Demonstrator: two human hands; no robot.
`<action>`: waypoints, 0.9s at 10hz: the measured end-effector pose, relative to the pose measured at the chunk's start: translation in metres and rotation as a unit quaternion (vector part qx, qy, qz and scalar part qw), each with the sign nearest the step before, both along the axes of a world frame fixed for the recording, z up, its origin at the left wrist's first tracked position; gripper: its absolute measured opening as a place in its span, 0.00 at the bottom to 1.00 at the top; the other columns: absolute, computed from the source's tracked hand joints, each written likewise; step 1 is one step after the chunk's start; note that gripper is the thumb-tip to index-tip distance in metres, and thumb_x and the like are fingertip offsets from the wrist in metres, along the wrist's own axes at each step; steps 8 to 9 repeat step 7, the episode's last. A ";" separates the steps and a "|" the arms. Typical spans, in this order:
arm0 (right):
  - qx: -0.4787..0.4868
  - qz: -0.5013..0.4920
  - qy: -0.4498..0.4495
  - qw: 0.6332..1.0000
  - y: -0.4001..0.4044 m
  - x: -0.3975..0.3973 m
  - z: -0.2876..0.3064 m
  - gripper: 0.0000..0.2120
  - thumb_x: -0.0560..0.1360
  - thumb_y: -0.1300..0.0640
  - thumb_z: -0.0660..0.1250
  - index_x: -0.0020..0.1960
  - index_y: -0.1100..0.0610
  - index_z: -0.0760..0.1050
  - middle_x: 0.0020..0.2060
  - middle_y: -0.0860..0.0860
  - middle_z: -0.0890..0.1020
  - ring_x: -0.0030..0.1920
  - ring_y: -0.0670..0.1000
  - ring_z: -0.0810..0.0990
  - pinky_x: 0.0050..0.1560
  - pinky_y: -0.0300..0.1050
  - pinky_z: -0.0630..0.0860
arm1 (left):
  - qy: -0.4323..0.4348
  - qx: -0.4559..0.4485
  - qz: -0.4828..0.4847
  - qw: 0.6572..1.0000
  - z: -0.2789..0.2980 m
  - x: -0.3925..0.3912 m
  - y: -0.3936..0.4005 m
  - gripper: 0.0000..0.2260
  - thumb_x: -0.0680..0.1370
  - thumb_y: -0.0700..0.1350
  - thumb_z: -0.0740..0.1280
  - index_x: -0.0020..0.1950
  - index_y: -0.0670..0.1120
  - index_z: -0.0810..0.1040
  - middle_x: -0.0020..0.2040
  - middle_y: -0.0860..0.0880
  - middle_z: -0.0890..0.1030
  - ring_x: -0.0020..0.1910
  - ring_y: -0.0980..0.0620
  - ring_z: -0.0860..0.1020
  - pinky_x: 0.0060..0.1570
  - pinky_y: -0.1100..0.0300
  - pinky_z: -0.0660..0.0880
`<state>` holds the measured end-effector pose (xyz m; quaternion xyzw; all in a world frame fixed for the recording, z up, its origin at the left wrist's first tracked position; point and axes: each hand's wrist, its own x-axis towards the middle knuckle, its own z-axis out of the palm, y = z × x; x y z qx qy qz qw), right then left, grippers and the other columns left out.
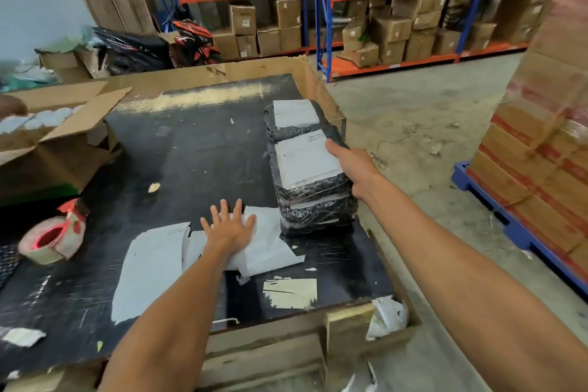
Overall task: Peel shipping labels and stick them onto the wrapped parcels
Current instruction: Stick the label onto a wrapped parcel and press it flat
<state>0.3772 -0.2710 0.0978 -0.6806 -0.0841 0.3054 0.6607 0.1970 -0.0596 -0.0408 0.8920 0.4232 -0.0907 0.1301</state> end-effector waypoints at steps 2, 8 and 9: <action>-0.120 0.009 -0.101 0.988 -0.002 0.003 0.003 0.28 0.83 0.42 0.60 0.72 0.62 0.70 0.71 0.58 0.74 0.70 0.60 0.73 0.69 0.53 0.70 | -0.012 -0.002 0.002 1.000 0.001 -0.001 0.001 0.31 0.82 0.66 0.46 0.83 0.57 0.43 0.83 0.47 0.38 0.81 0.42 0.37 0.76 0.36 0.37; -0.356 0.058 -0.370 0.856 0.007 0.008 0.024 0.27 0.82 0.38 0.55 0.70 0.55 0.72 0.71 0.60 0.70 0.70 0.63 0.70 0.64 0.59 0.72 | -0.180 0.022 0.012 0.983 0.047 0.000 0.009 0.26 0.83 0.55 0.60 0.80 0.49 0.63 0.80 0.45 0.62 0.81 0.45 0.56 0.77 0.36 0.47; -0.356 0.058 -0.370 0.856 0.007 0.008 0.024 0.27 0.82 0.38 0.55 0.70 0.55 0.72 0.71 0.60 0.70 0.70 0.63 0.70 0.64 0.59 0.72 | -0.180 0.022 0.012 0.983 0.047 0.000 0.009 0.26 0.83 0.55 0.60 0.80 0.49 0.63 0.80 0.45 0.62 0.81 0.45 0.56 0.77 0.36 0.47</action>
